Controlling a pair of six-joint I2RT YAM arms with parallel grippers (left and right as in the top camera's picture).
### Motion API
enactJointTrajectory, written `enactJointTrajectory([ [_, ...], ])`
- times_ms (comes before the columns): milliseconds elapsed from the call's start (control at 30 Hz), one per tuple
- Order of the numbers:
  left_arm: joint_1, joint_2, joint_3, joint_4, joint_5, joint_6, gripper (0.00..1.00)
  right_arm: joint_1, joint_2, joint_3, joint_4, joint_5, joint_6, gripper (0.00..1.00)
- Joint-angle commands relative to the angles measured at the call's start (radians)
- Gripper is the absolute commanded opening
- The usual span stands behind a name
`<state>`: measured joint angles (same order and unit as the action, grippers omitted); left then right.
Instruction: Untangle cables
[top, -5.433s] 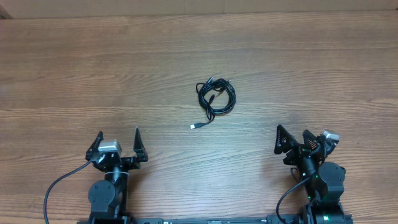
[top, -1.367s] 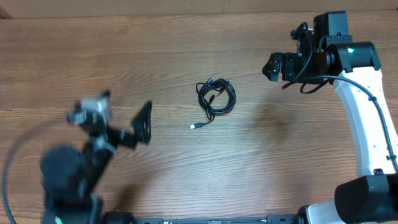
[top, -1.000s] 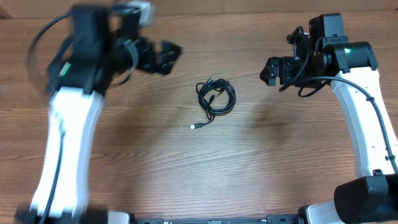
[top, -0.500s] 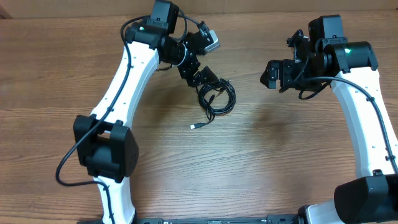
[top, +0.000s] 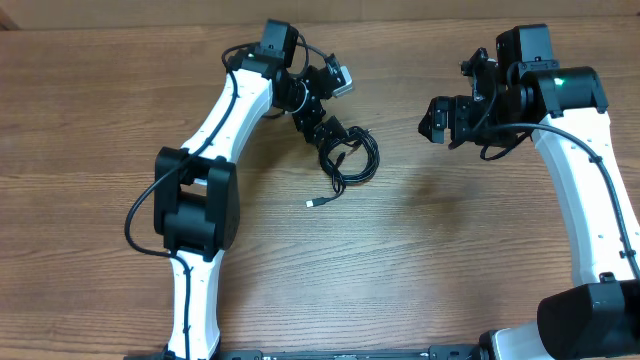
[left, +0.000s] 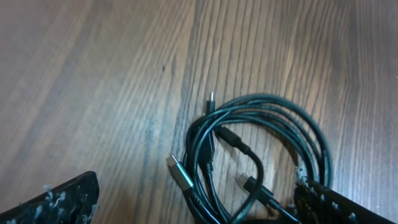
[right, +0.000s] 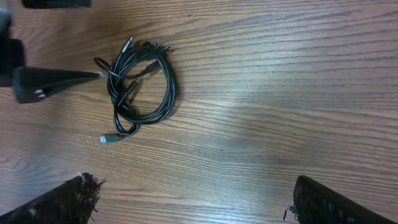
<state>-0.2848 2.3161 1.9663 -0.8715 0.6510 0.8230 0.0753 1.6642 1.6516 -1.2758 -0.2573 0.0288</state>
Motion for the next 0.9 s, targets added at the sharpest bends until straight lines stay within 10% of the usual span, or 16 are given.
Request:
enactJointTrajectory([
  [0, -0.004, 0.034, 0.019, 0.001, 0.046, 0.030, 1.00, 0.003, -0.029, 0.025, 0.002, 0.003, -0.005, 1.00],
  [433, -0.004, 0.118, 0.015, -0.019, 0.053, 0.031, 0.95, 0.003, -0.029, 0.025, 0.003, 0.003, -0.005, 1.00],
  [467, -0.004, 0.119, 0.015, -0.022, 0.053, 0.031, 0.80, 0.003, -0.029, 0.025, 0.004, 0.003, -0.004, 1.00],
  [500, -0.004, 0.119, 0.015, -0.025, 0.053, 0.032, 0.32, 0.003, -0.029, 0.025, 0.005, 0.003, -0.005, 1.00],
  [533, -0.004, 0.119, 0.015, -0.027, 0.053, 0.031, 0.04, 0.003, -0.029, 0.025, 0.006, 0.003, -0.005, 1.00],
  [867, 0.050, 0.037, 0.444, -0.537, 0.140, -0.156, 0.04, 0.003, -0.029, 0.024, 0.010, 0.020, -0.004, 1.00],
])
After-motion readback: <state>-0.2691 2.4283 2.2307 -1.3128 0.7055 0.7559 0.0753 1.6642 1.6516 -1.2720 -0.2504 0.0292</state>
